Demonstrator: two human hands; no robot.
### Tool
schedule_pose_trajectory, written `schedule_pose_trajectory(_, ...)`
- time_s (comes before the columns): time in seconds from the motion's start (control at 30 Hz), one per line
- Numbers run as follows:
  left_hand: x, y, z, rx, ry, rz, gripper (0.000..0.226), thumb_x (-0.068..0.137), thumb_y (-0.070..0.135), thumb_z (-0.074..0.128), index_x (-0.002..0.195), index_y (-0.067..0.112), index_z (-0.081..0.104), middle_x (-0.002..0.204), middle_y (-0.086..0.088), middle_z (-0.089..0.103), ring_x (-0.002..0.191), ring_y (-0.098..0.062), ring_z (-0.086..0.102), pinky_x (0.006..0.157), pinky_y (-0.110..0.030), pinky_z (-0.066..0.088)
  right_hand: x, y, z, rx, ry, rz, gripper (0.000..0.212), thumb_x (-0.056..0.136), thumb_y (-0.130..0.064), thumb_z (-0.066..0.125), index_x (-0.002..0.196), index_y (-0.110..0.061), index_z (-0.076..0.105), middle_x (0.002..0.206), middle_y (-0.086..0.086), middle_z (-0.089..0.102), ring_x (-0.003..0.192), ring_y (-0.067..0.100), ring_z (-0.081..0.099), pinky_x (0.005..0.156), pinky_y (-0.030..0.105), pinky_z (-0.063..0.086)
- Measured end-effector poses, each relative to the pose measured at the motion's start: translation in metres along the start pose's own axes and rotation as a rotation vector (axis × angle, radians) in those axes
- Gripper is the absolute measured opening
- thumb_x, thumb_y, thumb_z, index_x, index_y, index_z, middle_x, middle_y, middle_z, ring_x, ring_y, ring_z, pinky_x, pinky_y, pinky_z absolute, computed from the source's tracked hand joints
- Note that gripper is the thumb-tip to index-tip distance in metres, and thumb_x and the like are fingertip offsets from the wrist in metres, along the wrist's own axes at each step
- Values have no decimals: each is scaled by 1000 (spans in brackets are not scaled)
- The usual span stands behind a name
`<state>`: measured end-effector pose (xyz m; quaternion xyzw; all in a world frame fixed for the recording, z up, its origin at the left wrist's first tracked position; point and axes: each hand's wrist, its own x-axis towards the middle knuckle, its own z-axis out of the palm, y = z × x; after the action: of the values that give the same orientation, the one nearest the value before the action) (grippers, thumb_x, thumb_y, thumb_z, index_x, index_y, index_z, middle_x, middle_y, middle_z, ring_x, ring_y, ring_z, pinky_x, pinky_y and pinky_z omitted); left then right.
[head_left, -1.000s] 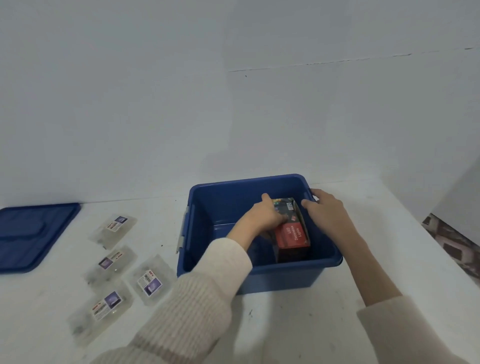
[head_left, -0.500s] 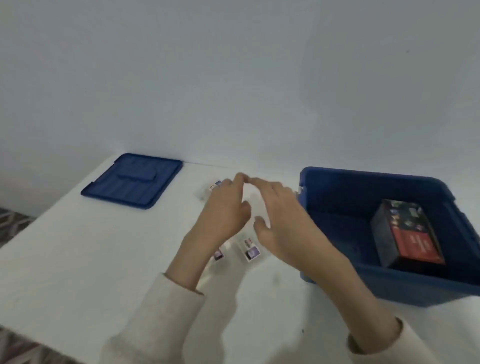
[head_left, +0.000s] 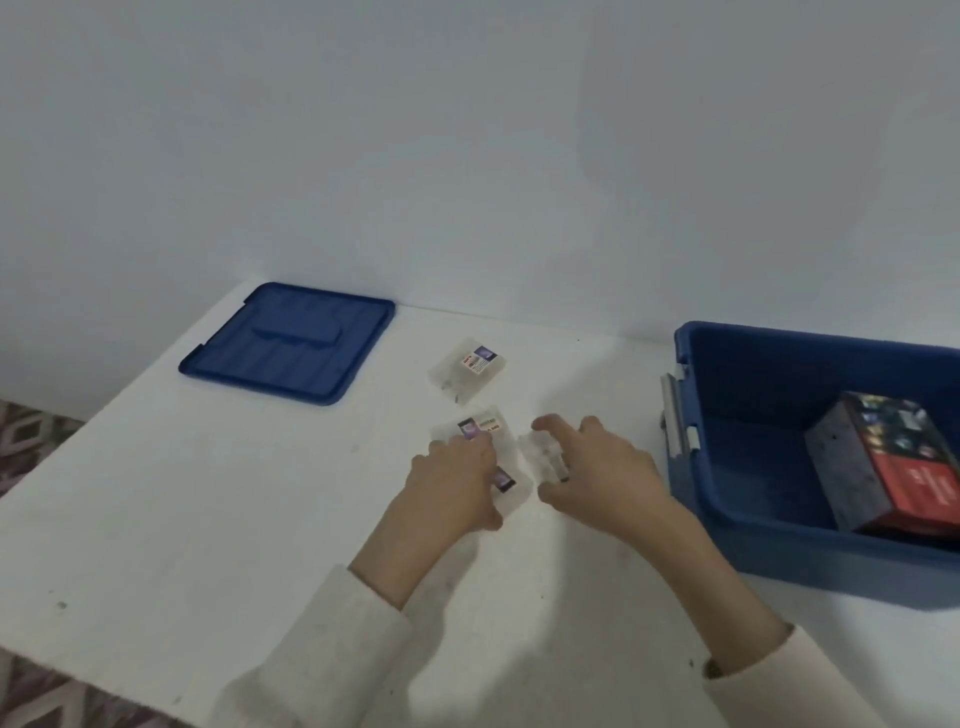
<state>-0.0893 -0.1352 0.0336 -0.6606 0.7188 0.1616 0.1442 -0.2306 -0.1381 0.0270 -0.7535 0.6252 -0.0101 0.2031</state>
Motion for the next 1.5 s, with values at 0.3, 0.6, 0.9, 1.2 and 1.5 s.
schedule_pose_trajectory(0.3,-12,79,-121,-512,351,410,70,79,45,64,137,23,32,111,-2,52,94,-17,54,61,-16,38,-48,82,-129,637,603,153,49,82,-29,67,123,-41,43,90,-9,52,73,9,53,60,22,43)
schedule_pose_trajectory(0.6,59,210,-66,-121,127,443,39,91,28,52,120,3,51,116,-11,60,103,-26,60,71,-30,43,-38,172,-94,86,259,313,47,84,-43,59,126,-27,42,116,10,46,96,29,56,82,36,47)
schedule_pose_trajectory(0.9,99,236,-23,122,-102,289,37,95,15,45,130,4,45,132,-16,48,120,-31,49,98,-40,44,-7,174,-61,-372,-15,173,51,88,-27,55,131,-6,36,131,20,39,105,35,57,74,35,42)
schedule_pose_trajectory(1.2,95,236,-39,136,-227,249,43,95,19,49,134,1,41,133,-15,49,120,-28,51,96,-35,42,-6,183,-78,-311,-331,182,56,94,-22,50,141,0,29,148,25,24,131,36,37,102,40,37)
schedule_pose_trajectory(1.5,82,225,-26,347,-13,491,52,93,16,51,140,7,31,135,-24,35,116,-37,49,92,-41,45,0,184,-55,-444,-195,131,50,94,-11,47,140,-2,30,137,23,31,121,35,43,97,38,43)
